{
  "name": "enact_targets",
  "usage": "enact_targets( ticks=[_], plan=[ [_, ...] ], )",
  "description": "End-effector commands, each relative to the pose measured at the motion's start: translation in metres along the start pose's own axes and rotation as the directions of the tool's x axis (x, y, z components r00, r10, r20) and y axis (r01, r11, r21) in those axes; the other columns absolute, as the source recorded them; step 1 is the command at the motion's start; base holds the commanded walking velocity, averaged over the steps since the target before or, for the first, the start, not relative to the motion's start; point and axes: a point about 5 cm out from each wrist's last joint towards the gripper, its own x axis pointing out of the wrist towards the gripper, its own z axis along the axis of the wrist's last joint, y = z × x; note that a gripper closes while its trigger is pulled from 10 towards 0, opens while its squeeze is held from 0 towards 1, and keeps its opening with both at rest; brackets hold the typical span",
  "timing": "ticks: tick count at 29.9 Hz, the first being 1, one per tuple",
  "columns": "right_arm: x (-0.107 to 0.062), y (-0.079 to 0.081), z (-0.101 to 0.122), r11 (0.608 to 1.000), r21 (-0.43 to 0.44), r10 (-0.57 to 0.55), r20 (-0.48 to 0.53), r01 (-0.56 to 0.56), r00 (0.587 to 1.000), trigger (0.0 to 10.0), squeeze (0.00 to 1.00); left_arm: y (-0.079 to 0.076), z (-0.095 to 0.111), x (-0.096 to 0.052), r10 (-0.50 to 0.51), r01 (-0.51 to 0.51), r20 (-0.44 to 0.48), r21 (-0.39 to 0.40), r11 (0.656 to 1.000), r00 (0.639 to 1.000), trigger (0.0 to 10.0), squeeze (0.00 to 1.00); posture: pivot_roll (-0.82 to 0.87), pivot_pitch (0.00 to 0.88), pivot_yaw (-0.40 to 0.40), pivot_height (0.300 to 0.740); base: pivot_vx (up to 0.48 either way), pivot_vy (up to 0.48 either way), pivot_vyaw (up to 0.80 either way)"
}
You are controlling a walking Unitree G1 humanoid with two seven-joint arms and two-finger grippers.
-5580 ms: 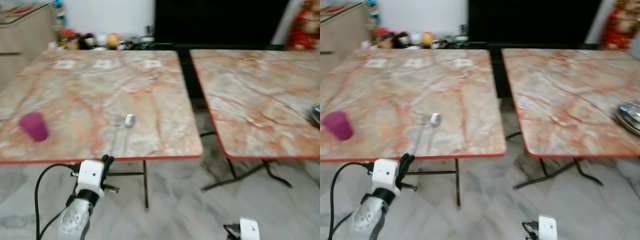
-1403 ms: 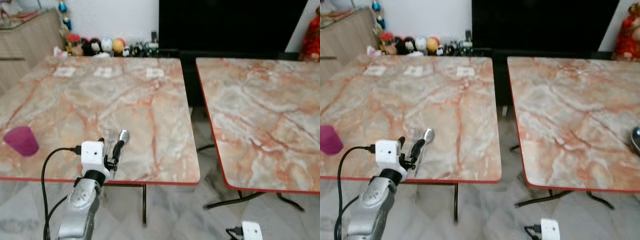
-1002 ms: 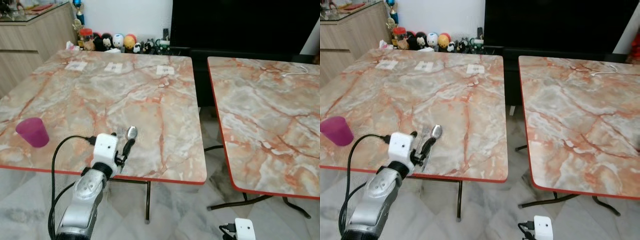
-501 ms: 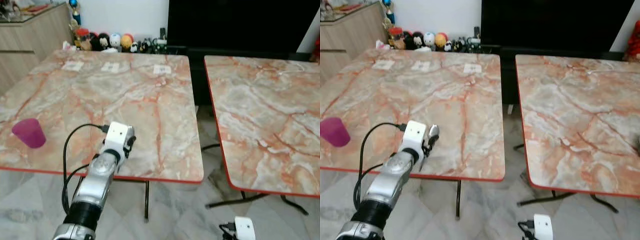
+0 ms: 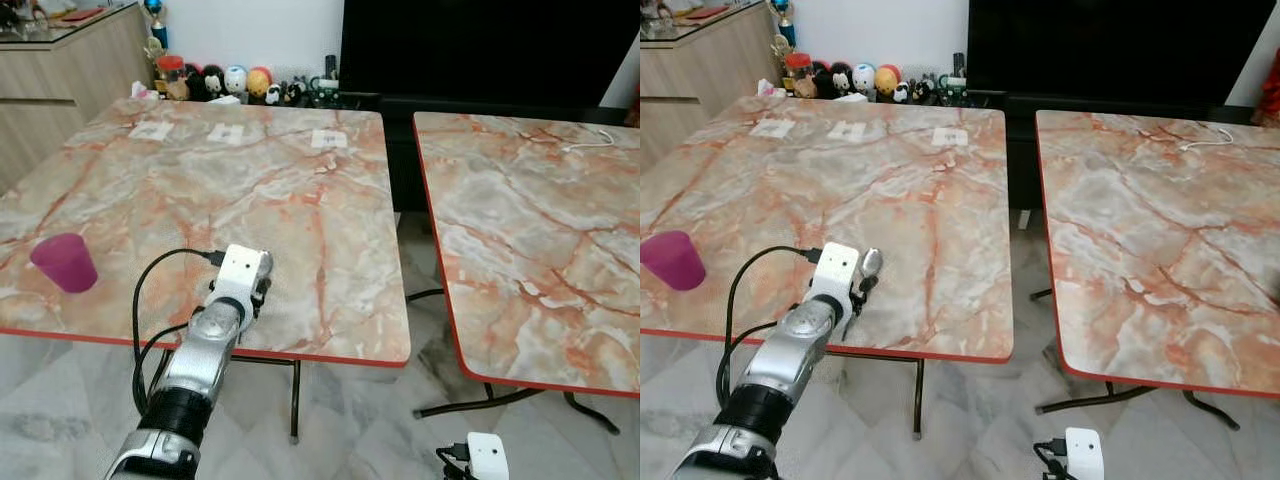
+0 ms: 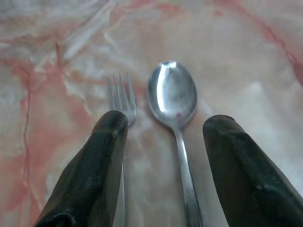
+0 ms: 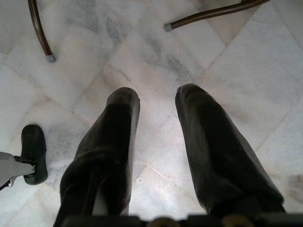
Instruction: Setting the table
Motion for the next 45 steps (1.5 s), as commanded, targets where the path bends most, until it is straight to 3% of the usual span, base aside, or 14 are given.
enact_targets(
  ticks=[1, 8, 18, 31, 45],
  plan=[
    [0.000, 0.000, 0.001, 1.000, -0.004, -0.001, -0.007, 0.001, 1.000, 10.0, 0.00, -0.005, 0.000, 0.002, -0.004, 0.005, -0.021, 0.010, 1.000, 1.000, 10.0, 0.00, 0.12, 0.000, -0.053, 0.740, 0.000, 0.000, 0.00],
    [0.001, 0.000, 0.002, 1.000, -0.006, 0.000, -0.006, 0.000, 1.000, 10.0, 0.00, -0.009, 0.000, 0.007, -0.004, 0.003, -0.084, -0.012, 1.000, 0.996, 10.0, 0.00, 0.12, 0.000, -0.057, 0.740, 0.000, 0.000, 0.00],
    [0.001, -0.001, 0.003, 1.000, -0.013, 0.001, -0.004, -0.001, 1.000, 10.0, 0.00, -0.007, 0.005, 0.011, 0.035, -0.035, -0.094, -0.001, 0.999, 0.995, 10.0, 0.00, 0.11, 0.000, -0.067, 0.740, 0.000, 0.000, 0.00],
    [0.001, -0.002, 0.003, 1.000, -0.018, 0.004, -0.005, -0.004, 1.000, 10.0, 0.00, -0.004, -0.006, 0.011, 0.062, -0.062, -0.138, 0.008, 0.998, 0.988, 10.0, 0.00, 0.11, 0.000, -0.072, 0.740, 0.000, 0.000, 0.00],
    [0.001, -0.001, 0.004, 1.000, -0.017, 0.006, -0.006, -0.006, 1.000, 10.0, 0.00, -0.005, -0.016, 0.011, 0.039, -0.052, -0.195, -0.058, 0.997, 0.980, 10.0, 0.00, 0.12, 0.000, -0.071, 0.740, 0.000, 0.000, 0.00]
  ],
)
